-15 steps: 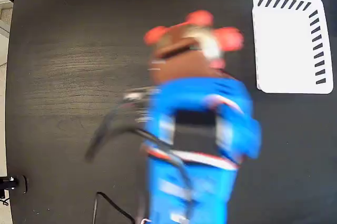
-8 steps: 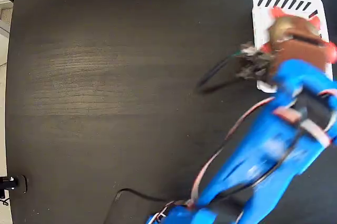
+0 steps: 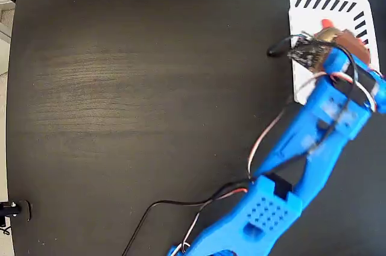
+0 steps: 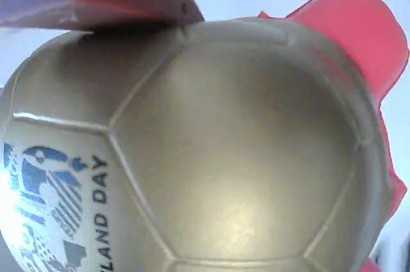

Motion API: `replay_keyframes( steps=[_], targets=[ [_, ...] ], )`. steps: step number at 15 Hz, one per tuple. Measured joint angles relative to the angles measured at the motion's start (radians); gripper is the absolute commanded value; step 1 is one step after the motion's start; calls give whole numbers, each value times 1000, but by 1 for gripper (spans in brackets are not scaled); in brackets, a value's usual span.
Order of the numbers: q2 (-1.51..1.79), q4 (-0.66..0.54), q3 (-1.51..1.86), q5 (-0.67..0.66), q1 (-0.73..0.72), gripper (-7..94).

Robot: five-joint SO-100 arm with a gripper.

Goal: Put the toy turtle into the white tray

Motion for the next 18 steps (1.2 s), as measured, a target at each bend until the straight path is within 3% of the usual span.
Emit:
replay_keyframes(
  steps=[5, 8, 12, 14, 18],
  targets=[
    [-83, -9, -2, 29, -3, 2],
    [-83, -20, -2, 46, 12, 25],
    [-83, -21, -2, 37, 26, 48],
    [-84, -21, -2, 32, 28, 55],
    [-84, -21, -2, 32, 37, 58]
  ],
)
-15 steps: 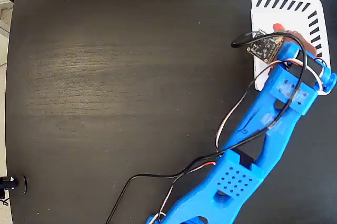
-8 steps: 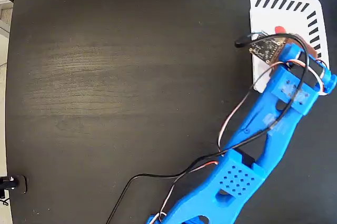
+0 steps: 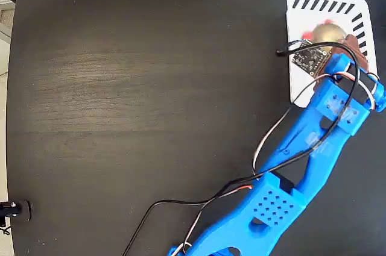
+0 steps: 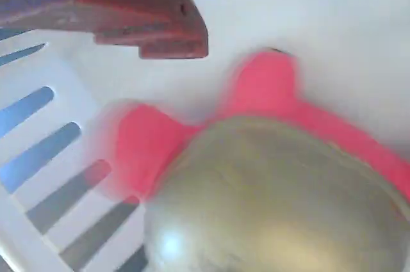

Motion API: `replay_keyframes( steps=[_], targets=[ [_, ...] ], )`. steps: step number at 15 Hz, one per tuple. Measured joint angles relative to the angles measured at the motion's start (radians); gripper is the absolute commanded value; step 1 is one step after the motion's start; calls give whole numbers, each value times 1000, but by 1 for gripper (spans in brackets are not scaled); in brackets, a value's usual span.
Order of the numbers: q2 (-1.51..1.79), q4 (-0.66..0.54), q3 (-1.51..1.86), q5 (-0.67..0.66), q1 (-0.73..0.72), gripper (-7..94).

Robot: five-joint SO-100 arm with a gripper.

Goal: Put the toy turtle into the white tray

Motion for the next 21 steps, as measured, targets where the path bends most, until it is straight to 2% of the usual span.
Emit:
replay_keyframes(
  steps=[3, 5, 7, 11, 15, 19, 21],
  targets=[
    [0, 3, 0, 0, 6, 57],
    [3, 3, 0, 0, 23, 45],
    [34, 3, 0, 0, 20, 28],
    [202, -8, 0, 21, -8, 5],
    [463, -106, 275, 69, -86, 0],
    [727, -371, 747, 160, -218, 0],
    [861, -454, 925, 189, -305, 0]
  ],
)
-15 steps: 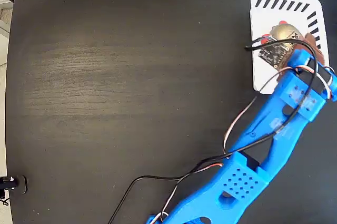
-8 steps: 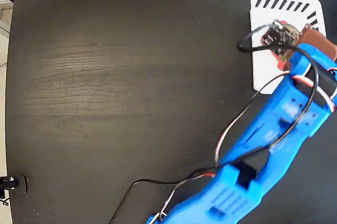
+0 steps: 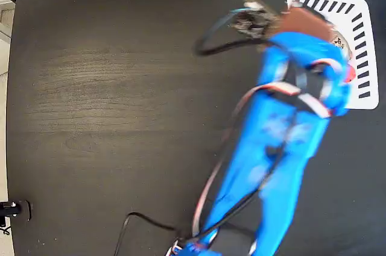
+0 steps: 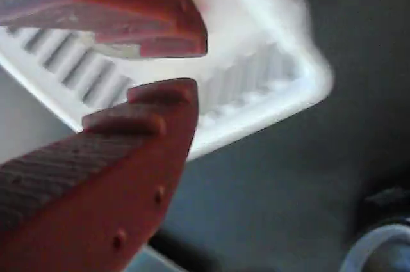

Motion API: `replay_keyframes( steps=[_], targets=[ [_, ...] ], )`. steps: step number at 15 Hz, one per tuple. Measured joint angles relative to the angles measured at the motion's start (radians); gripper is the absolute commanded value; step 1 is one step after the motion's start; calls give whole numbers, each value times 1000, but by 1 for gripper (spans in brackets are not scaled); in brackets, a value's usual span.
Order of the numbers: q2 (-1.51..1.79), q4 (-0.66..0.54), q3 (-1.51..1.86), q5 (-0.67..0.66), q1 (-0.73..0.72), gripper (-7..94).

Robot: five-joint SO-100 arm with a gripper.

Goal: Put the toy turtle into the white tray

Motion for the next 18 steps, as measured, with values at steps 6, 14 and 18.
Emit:
replay_keyframes(
  steps=[6, 14, 18],
  targets=[
    [434, -267, 643, -11, -253, 0],
    [1075, -388, 1451, -5, -414, 0],
    [1365, -324, 1692, -69, -388, 0]
  ],
)
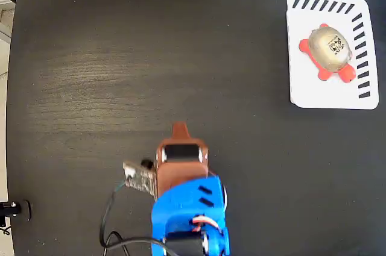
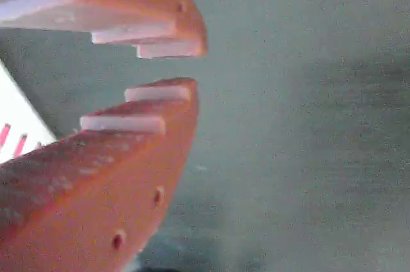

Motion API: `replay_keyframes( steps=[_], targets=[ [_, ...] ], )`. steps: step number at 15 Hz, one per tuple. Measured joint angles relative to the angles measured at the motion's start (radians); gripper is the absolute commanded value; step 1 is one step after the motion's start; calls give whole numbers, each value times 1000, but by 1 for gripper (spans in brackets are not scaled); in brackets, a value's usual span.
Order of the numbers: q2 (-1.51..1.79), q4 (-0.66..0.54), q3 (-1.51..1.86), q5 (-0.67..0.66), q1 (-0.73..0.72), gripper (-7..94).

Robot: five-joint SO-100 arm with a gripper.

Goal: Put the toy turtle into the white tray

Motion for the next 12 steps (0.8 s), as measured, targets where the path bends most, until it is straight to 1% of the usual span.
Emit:
replay_keyframes(
  steps=[2, 5, 7, 9, 12],
  targets=[
    [137, 67, 80, -26, 6, 0],
    [207, 123, 143, -29, 6, 0],
    [311, 201, 169, -29, -8, 0],
    [460, 322, 184, -29, -43, 0],
    [534, 344, 201, -29, -43, 0]
  ],
)
